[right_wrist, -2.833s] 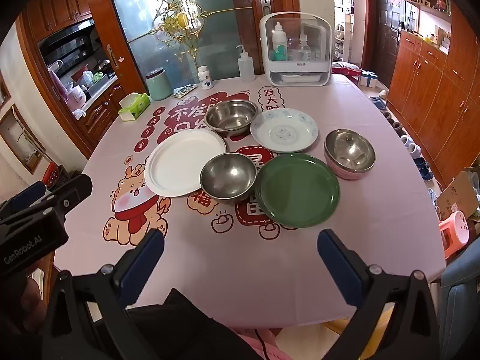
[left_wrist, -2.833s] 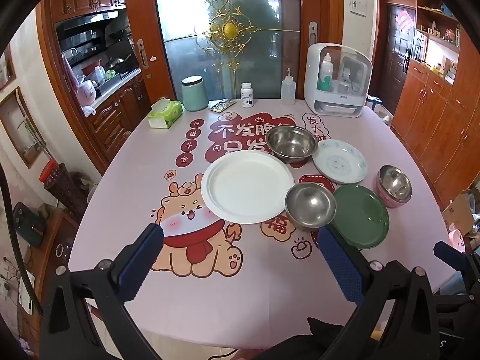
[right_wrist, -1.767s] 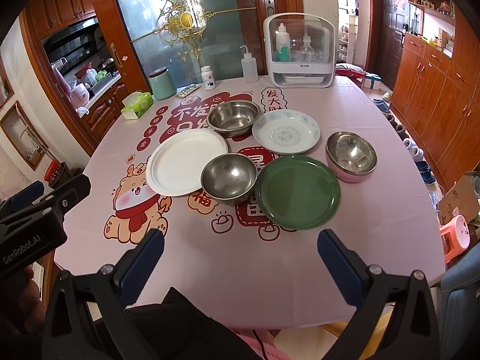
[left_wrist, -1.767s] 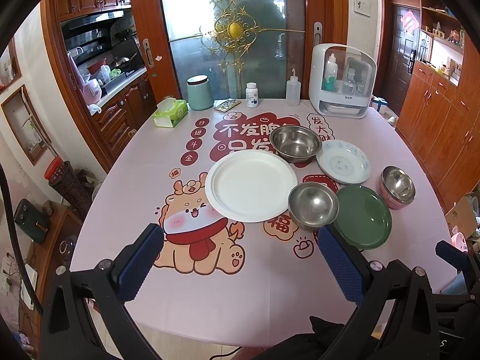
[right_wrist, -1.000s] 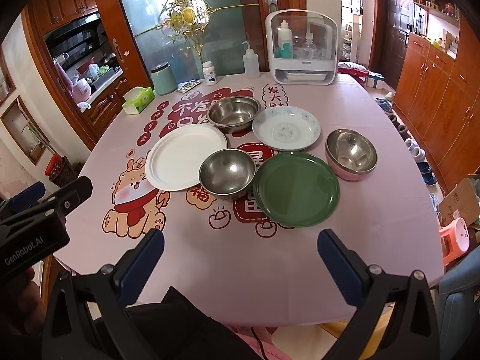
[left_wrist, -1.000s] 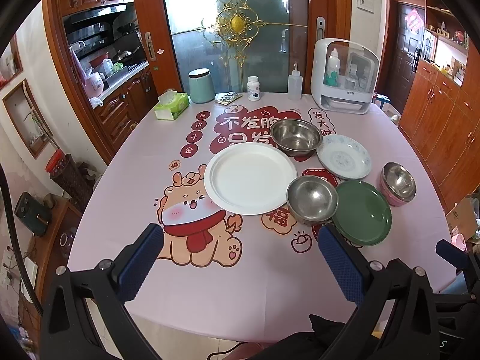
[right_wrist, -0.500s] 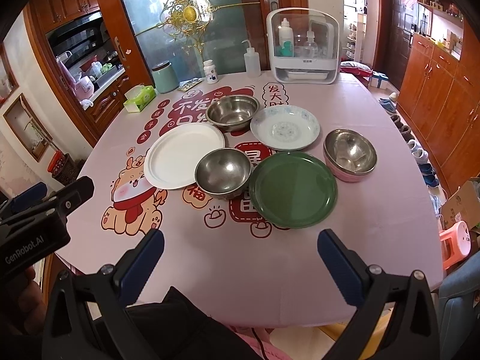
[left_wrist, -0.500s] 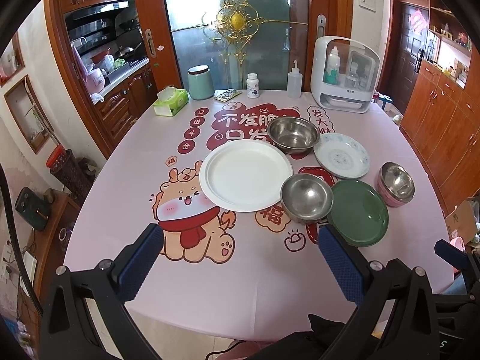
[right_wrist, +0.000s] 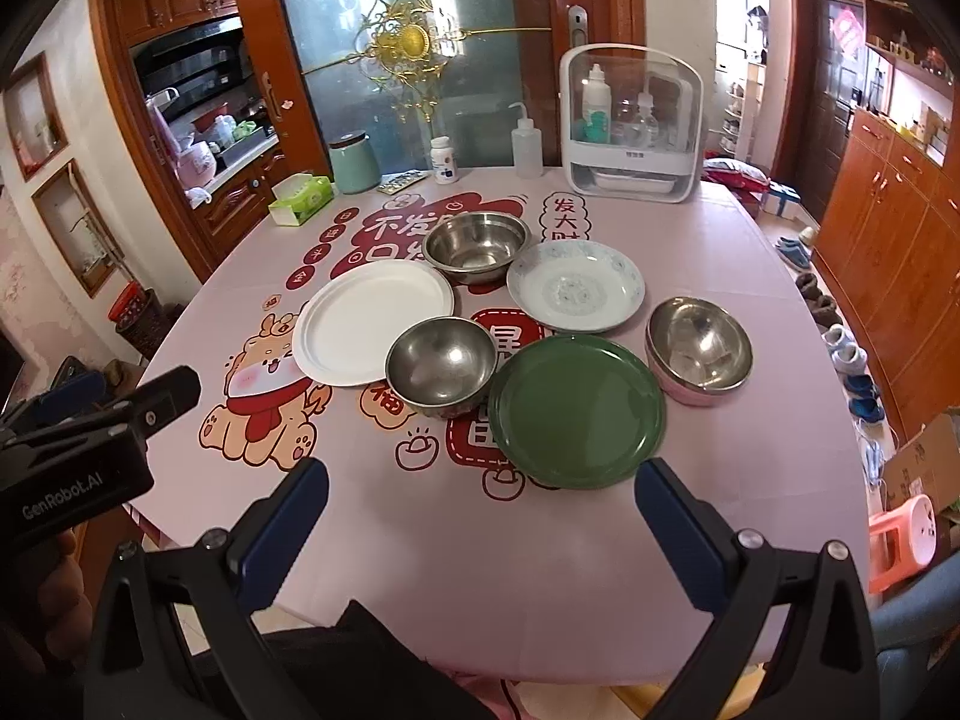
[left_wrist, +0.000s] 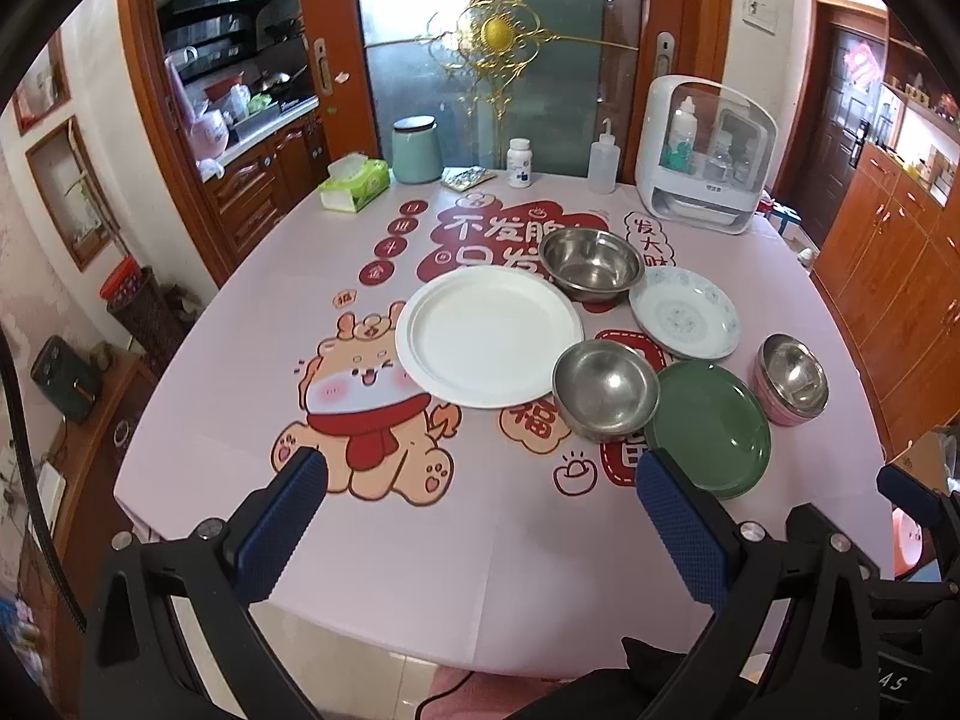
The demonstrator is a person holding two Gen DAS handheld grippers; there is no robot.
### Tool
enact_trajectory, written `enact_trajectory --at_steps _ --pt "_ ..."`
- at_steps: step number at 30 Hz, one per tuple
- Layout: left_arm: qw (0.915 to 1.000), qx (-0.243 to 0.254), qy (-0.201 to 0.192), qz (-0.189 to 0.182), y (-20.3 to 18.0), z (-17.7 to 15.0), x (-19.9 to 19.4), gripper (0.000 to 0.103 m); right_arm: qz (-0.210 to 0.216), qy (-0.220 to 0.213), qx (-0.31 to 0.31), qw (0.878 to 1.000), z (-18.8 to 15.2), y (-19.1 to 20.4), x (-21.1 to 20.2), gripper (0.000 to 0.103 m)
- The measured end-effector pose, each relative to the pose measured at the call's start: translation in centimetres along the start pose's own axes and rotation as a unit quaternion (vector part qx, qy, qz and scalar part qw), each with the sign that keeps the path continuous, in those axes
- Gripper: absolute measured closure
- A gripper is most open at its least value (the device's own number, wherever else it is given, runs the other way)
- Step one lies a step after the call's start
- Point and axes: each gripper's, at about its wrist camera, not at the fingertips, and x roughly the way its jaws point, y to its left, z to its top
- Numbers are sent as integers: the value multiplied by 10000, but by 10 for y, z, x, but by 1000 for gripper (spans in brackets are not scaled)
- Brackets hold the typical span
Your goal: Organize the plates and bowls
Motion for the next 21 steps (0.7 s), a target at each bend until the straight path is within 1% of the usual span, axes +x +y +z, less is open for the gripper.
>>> enact_trajectory --at_steps 4,9,16,21 --pt "9998 -171 55 86 4 -1 2 1 126 -13 22 9999 2 -7 1 1" --pt "9992 -280 67 260 12 5 7 1 285 -29 103 9995 11 -11 8 1" --pt "9987 -341 273 277 30 25 28 1 393 -4 285 9988 31 -14 27 1" --pt "9981 -298 426 344 46 42 49 1 497 148 500 9974 49 -10 47 1"
